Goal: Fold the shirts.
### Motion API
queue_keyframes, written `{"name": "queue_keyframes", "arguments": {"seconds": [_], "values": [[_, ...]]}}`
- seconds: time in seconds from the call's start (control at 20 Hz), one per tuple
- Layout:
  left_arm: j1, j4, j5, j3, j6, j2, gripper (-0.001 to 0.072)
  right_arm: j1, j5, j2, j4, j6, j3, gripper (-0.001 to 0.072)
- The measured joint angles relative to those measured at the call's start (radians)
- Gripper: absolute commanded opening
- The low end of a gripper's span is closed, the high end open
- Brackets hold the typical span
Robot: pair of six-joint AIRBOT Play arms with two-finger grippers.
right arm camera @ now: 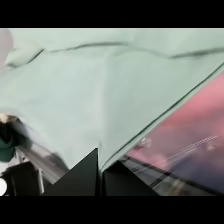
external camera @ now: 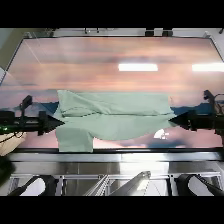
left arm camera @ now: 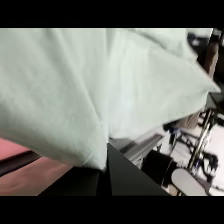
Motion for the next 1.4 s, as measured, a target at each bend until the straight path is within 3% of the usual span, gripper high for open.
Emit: {"name": "queue_keyframes", "arguments": {"seconds": [0.45,0.95,1.4], "values": [[0.072,0.016,0.030,0.127,-0.005,-0.113,0.0025,-0.111,-0.124,-0.058,-0.032,-0.034,-0.001,0.0023],[-0.150,0.030,-0.029,0.588,-0.085,-0.452,0.0024,0.047,-0.425,-0.306,0.341,-0.315,0.050,0.0024],[-0.246,0.182,0.021,0.855,-0.227,-0.754,0.0016,0.143,-0.510,-0.469,0.359,-0.367,0.101,0.0024]]}}
